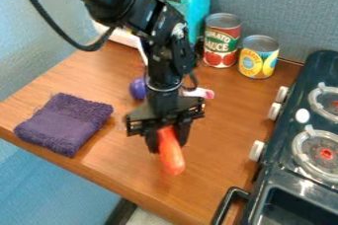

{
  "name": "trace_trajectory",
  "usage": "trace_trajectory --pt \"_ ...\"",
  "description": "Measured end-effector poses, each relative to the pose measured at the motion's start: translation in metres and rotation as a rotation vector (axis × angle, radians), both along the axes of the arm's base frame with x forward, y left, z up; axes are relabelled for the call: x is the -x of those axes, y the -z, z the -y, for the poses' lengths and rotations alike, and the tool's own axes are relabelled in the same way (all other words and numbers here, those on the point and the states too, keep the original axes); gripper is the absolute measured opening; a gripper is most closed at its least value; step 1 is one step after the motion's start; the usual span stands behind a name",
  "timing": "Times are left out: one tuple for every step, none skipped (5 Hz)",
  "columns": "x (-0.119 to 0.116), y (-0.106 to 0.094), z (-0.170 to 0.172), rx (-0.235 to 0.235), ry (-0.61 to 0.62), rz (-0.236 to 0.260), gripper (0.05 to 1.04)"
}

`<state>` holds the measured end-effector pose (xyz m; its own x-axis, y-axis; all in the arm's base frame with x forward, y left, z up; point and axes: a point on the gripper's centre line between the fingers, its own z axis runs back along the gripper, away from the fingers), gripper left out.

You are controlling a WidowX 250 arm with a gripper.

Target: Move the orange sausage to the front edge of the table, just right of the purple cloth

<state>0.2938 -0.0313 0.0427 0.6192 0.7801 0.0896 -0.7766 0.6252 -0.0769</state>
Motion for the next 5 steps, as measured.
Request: trace_trajectory --pt "0.006 0.007 -0.007 -0.021 -0.183 0.013 0.565" --pt "0.003 0.004 -0.010 -0.009 -0.328 0.078 0.565" --pt "0.003 0.004 -0.010 0.020 -0.481 0.084 0.565" --pt "0.004 0.005 -0.010 0.053 -0.595 0.073 0.565" --pt "0.008 0.015 -0.012 0.052 -0.631 0.031 0.565"
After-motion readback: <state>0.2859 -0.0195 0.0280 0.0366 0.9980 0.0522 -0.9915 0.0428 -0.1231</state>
